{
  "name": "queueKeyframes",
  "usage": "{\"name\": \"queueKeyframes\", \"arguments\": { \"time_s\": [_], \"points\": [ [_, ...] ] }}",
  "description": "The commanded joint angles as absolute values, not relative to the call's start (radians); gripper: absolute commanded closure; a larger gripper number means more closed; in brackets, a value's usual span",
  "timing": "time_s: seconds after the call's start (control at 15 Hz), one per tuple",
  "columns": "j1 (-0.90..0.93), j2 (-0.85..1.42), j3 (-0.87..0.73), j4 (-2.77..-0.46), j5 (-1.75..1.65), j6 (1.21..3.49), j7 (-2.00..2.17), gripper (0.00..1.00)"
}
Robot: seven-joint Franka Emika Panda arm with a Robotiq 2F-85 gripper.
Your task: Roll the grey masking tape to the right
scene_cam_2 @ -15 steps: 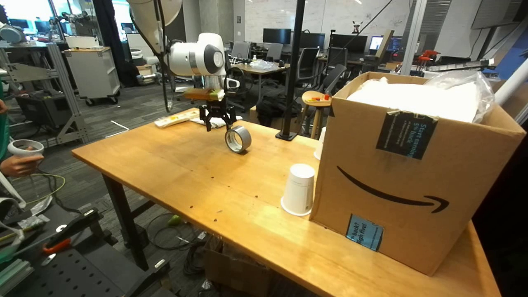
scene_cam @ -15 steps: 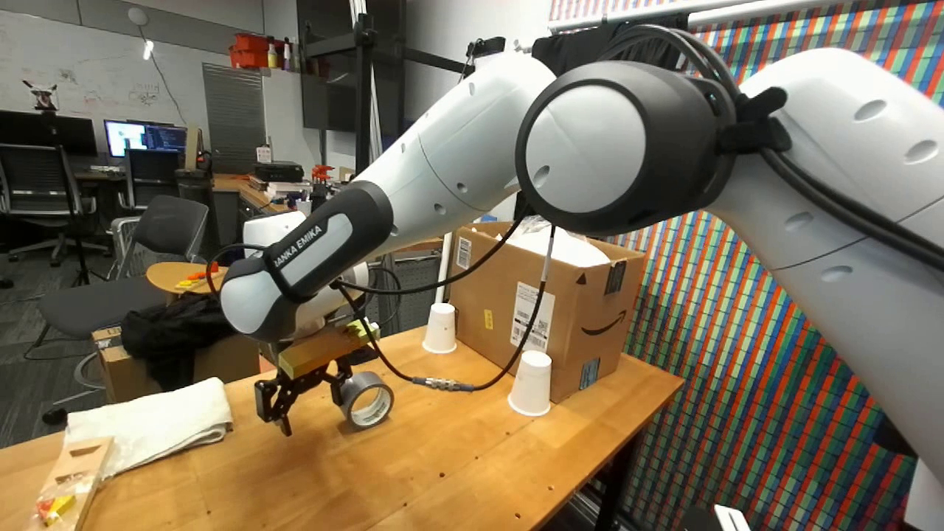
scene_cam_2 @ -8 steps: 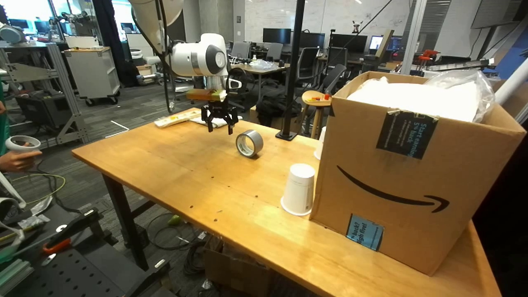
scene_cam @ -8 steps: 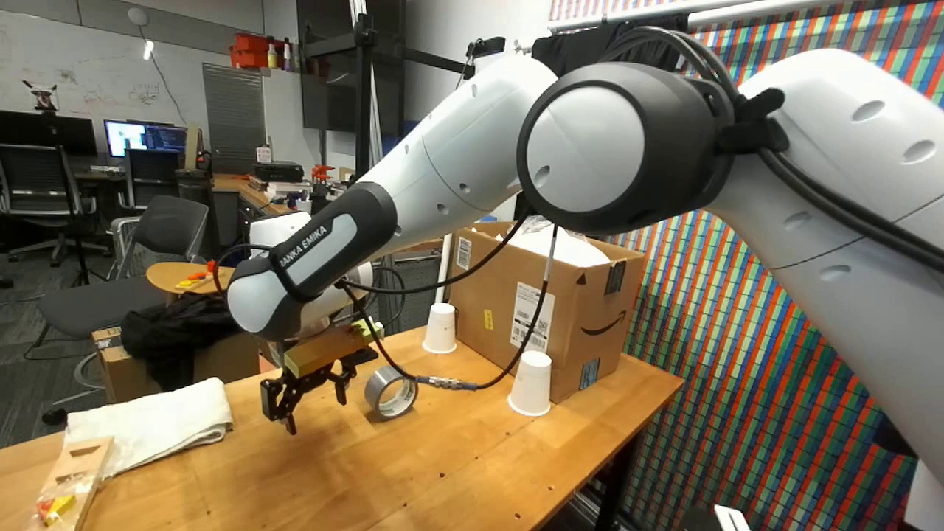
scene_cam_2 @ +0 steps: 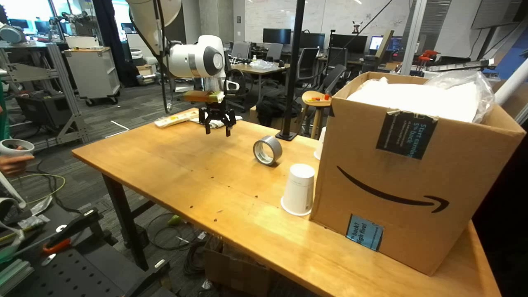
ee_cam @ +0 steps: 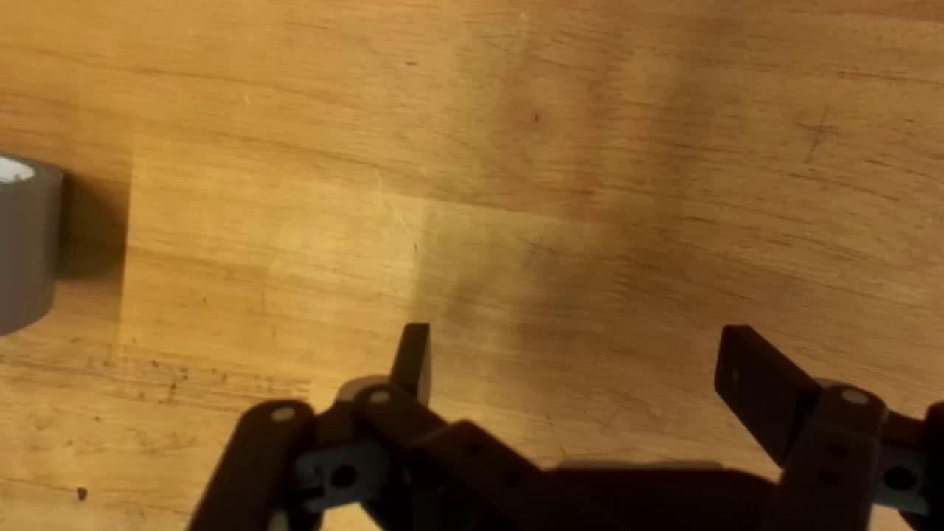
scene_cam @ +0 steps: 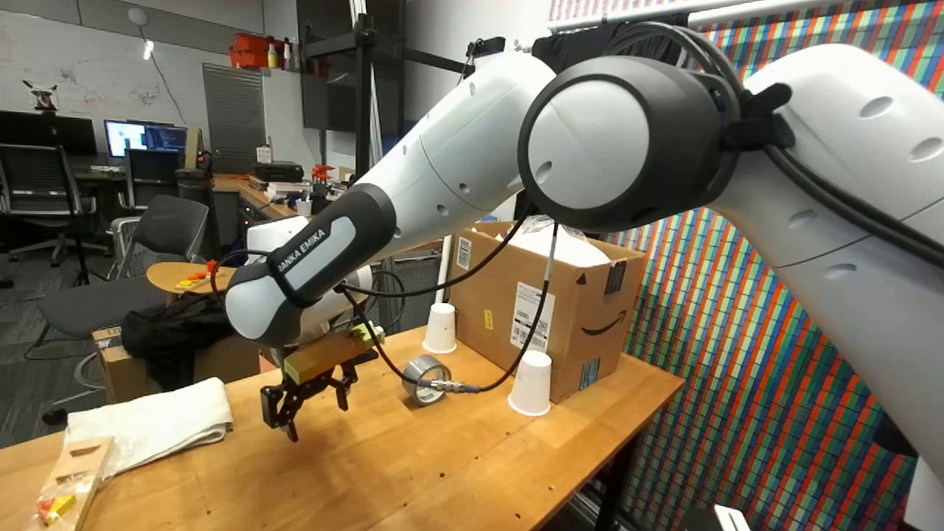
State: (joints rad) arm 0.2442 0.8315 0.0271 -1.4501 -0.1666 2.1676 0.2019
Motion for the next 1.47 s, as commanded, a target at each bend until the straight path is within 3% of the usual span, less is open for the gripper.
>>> {"name": "queueKeyframes", "arguments": {
  "time_s": [0.0,1.4],
  "points": [
    [0.231,0.782,0.019,-1.512,-0.163,2.179,0.187,0.0],
    [0.071,0.678,0.008,-1.71,-0.149,2.266,0.083,0.0]
  ]
}}
